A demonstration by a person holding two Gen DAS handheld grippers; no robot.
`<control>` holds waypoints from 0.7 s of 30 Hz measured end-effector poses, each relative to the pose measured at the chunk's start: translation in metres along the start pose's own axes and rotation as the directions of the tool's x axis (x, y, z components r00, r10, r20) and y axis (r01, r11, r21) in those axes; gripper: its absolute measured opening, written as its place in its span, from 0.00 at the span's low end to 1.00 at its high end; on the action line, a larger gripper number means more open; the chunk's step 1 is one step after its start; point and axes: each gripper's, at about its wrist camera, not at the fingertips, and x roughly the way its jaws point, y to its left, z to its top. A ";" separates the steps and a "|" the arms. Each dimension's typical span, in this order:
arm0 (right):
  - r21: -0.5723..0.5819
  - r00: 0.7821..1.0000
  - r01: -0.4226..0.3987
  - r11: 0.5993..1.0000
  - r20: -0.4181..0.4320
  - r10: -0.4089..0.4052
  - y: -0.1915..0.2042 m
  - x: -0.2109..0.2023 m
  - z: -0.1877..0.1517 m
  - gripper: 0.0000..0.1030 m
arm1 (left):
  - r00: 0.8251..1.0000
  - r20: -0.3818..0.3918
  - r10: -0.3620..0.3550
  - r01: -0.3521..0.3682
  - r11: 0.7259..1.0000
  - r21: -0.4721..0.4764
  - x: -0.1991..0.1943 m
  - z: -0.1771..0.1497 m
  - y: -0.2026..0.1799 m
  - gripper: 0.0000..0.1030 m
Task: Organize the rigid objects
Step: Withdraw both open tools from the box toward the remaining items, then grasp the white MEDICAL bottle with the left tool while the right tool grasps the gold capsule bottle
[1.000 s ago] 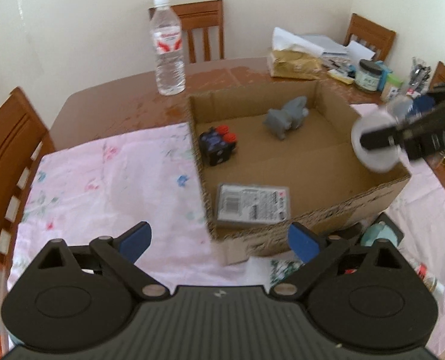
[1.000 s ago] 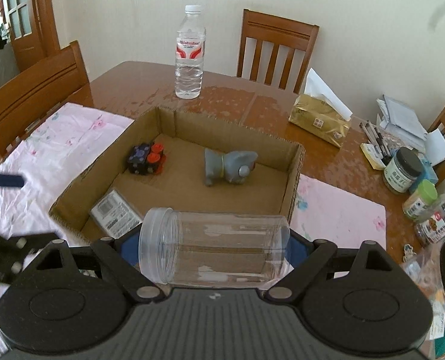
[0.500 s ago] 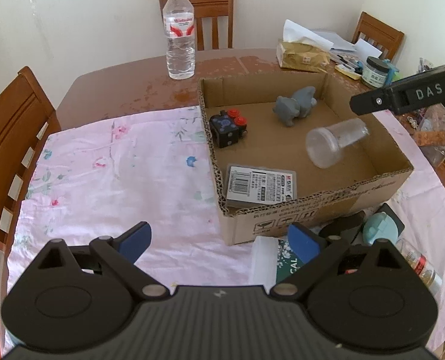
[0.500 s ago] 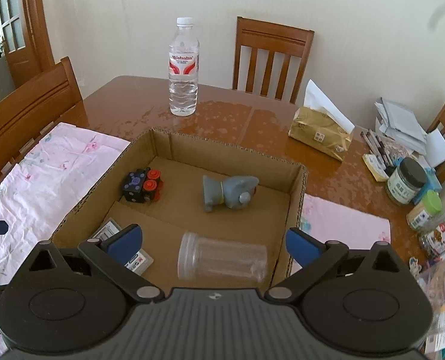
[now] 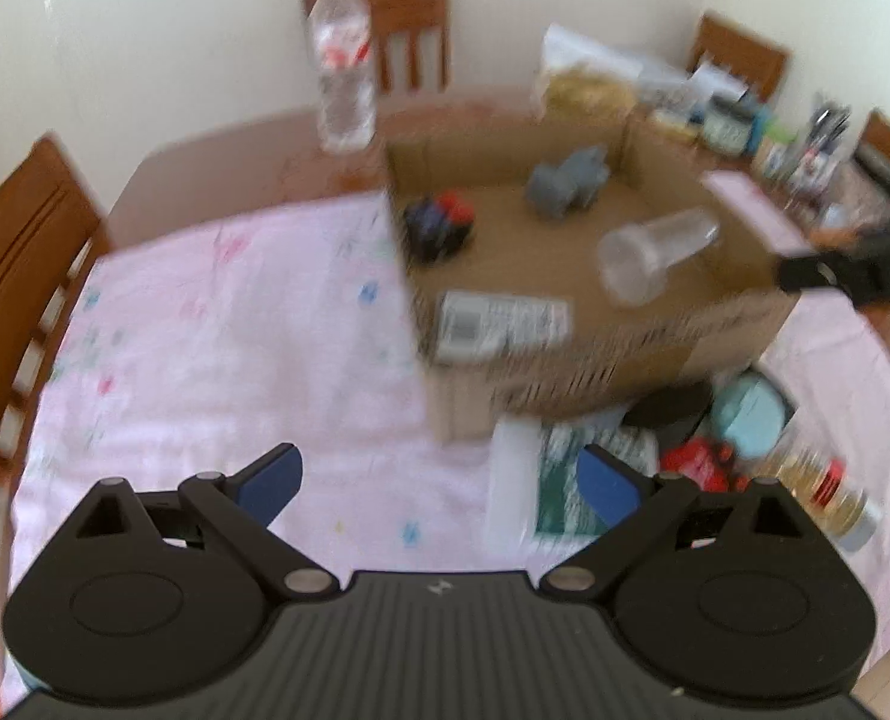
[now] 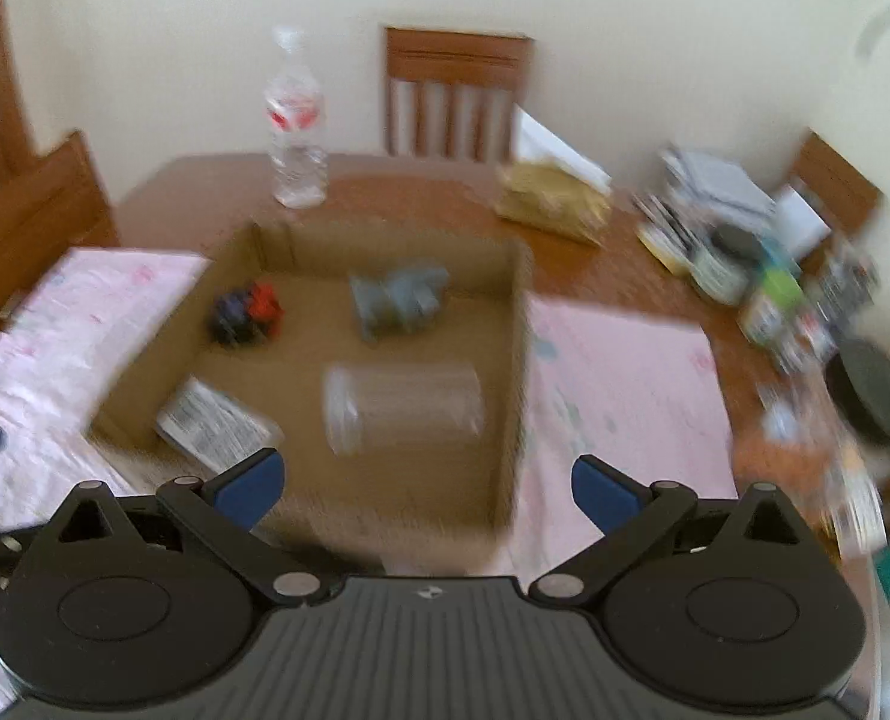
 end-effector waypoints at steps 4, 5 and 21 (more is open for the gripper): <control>0.051 0.996 0.019 0.998 -0.091 -0.014 -0.003 0.013 -0.032 1.00 | 1.000 -0.004 -0.027 0.027 1.000 0.002 -0.004 -0.012 0.003 0.95; 0.075 0.994 0.025 0.997 -0.108 -0.017 -0.004 0.016 -0.038 1.00 | 1.000 -0.005 -0.029 0.029 1.000 0.002 -0.005 -0.014 0.003 0.95; 0.194 0.977 0.122 0.973 -0.198 -0.083 -0.001 0.027 -0.081 1.00 | 0.996 -0.032 -0.082 0.084 0.996 0.040 -0.005 -0.030 -0.001 0.95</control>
